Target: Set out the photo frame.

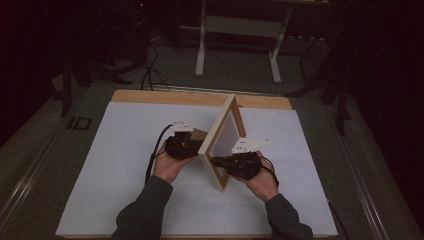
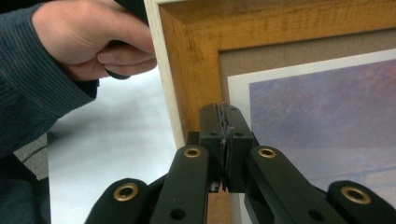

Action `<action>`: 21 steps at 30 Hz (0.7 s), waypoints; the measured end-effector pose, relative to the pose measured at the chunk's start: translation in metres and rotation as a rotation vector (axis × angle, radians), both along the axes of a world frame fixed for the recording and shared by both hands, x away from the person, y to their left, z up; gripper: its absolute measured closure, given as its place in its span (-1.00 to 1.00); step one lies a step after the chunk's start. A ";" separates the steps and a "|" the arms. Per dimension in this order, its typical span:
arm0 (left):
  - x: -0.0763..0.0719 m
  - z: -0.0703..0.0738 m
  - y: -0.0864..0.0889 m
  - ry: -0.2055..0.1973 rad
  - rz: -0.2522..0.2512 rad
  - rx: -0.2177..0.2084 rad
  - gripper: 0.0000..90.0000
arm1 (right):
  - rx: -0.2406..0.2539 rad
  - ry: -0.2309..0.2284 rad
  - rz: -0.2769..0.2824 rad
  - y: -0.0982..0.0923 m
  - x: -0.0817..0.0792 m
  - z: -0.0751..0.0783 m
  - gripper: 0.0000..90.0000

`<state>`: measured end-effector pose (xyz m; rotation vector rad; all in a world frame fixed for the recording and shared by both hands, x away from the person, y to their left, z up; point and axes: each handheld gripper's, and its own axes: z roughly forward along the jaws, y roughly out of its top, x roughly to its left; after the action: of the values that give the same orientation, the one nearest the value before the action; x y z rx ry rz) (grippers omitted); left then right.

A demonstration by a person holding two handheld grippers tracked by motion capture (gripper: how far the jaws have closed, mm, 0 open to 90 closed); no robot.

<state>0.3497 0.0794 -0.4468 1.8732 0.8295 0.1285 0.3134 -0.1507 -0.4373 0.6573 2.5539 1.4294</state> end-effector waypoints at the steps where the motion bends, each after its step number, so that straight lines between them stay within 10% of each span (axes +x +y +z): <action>1: 0.000 0.000 0.001 0.002 0.003 0.000 0.83 | -0.003 0.001 0.001 0.000 0.000 -0.001 0.96; 21: -0.004 0.013 0.017 0.029 0.085 0.031 0.36 | -0.066 0.030 -0.042 -0.013 0.006 -0.008 0.75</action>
<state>0.3453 0.0963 -0.4338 1.8731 0.9323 0.1688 0.3191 -0.1636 -0.4451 0.7230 2.5812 1.3265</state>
